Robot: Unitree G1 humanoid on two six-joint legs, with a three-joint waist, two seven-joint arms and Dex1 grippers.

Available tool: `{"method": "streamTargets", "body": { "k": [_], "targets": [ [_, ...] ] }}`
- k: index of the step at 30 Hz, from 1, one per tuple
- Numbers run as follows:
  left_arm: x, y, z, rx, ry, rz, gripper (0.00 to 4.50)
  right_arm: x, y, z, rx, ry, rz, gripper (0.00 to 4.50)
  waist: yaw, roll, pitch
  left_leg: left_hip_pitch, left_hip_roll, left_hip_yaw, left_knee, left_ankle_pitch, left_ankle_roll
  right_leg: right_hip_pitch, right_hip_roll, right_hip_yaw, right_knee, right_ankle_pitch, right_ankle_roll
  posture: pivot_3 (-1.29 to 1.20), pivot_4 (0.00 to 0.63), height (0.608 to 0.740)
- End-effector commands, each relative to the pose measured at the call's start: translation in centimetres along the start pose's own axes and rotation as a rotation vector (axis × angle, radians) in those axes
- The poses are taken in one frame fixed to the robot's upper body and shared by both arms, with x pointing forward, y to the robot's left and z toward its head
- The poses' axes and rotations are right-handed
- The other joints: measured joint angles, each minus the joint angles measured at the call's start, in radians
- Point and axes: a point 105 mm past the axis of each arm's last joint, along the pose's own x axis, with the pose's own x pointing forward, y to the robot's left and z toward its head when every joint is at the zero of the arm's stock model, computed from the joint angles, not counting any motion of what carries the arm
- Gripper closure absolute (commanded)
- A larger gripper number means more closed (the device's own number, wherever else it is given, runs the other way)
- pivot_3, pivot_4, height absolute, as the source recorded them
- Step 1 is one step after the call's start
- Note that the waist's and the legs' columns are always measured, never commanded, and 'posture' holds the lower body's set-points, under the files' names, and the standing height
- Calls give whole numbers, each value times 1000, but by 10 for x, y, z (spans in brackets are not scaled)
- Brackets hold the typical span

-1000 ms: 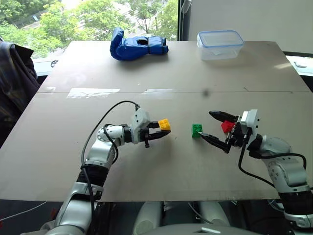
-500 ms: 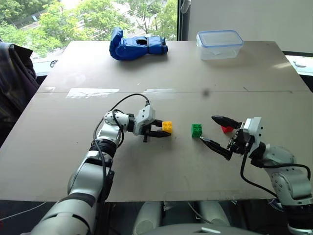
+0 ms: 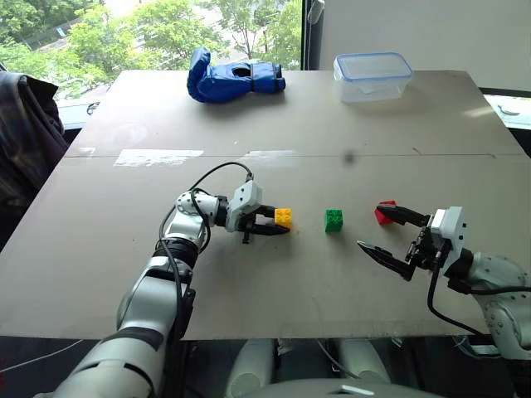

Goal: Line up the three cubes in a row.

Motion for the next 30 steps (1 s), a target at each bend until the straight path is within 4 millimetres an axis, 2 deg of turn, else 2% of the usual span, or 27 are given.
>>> {"method": "streamTargets", "body": {
  "k": [1, 10, 12, 16, 17, 26, 30],
  "targets": [
    [0, -1, -4, -15, 10, 19, 3205, -5, -1, 4, -26, 5, 3, 0, 1, 0, 0, 0, 0, 0, 0, 0, 0, 0, 0, 0, 0, 0, 0, 0, 150, 740],
    [0, -2, -5, -42, 9, 11, 3205, -2, -3, 6, -33, -6, 3, 0, 1, 0, 0, 0, 0, 0, 0, 0, 0, 0, 0, 0, 0, 0, 0, 0, 150, 740],
    [0, -1, -4, -33, 8, 20, 2174, -2, -3, 6, -33, -7, 3, 0, 1, 0, 0, 0, 0, 0, 1, 0, 0, 0, 0, 0, 0, 0, 0, 0, 150, 740],
    [-1, 1, -4, -5, 16, 35, 385, -1, -3, 6, -32, -8, 1, 0, 1, 0, 0, 0, 0, 0, 1, 0, 0, 0, 0, 0, 0, 0, 0, 0, 150, 740],
    [-1, 2, -4, -5, 17, 38, 55, -1, -3, 6, -32, -8, 0, 0, 1, 0, 0, 0, 0, 0, 1, 0, 0, 0, 0, 0, 1, 0, 0, 0, 150, 740],
    [-5, 1, -9, -4, 31, 53, 55, 0, -4, 6, -35, -12, 1, 0, 1, 0, 0, 0, 0, 0, 1, 0, 0, 0, 0, 0, 1, 0, 0, 0, 150, 740],
    [-11, -2, -2, 8, -19, 52, 55, -1, -4, 7, -33, -14, 4, 0, -3, 0, 0, 0, 0, 0, 1, 0, 0, 0, 0, 0, 1, 0, 0, 0, 150, 740]
  ]
}}
